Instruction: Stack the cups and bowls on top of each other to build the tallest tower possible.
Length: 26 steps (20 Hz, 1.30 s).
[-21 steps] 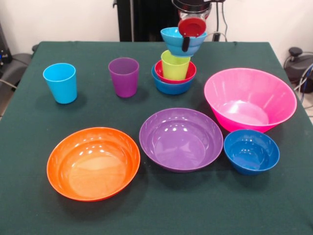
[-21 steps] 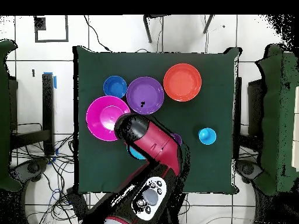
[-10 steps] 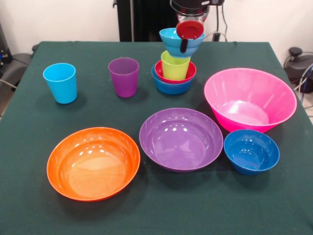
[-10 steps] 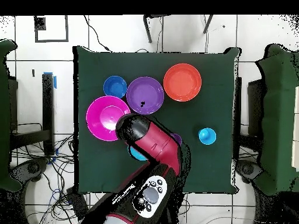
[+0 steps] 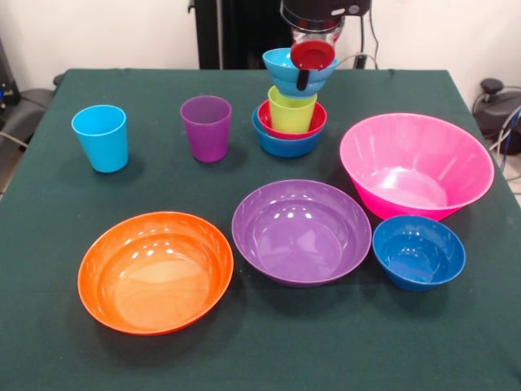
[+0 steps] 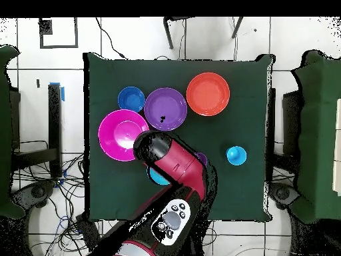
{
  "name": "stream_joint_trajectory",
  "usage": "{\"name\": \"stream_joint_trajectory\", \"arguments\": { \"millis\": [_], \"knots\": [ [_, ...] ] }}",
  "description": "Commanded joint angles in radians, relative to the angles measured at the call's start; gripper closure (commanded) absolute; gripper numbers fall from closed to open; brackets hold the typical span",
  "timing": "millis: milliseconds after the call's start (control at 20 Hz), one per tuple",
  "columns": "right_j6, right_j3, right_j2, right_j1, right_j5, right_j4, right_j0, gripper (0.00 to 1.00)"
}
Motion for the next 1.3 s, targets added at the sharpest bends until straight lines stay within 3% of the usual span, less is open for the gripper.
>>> {"name": "stream_joint_trajectory", "arguments": {
  "millis": [50, 1300],
  "knots": [
    [0.109, 0.003, 0.064, 0.056, -0.026, -0.075, 0.000, 1.00],
    [0.080, -0.009, 0.059, 0.065, -0.040, -0.079, -0.019, 1.00]
  ]
}}
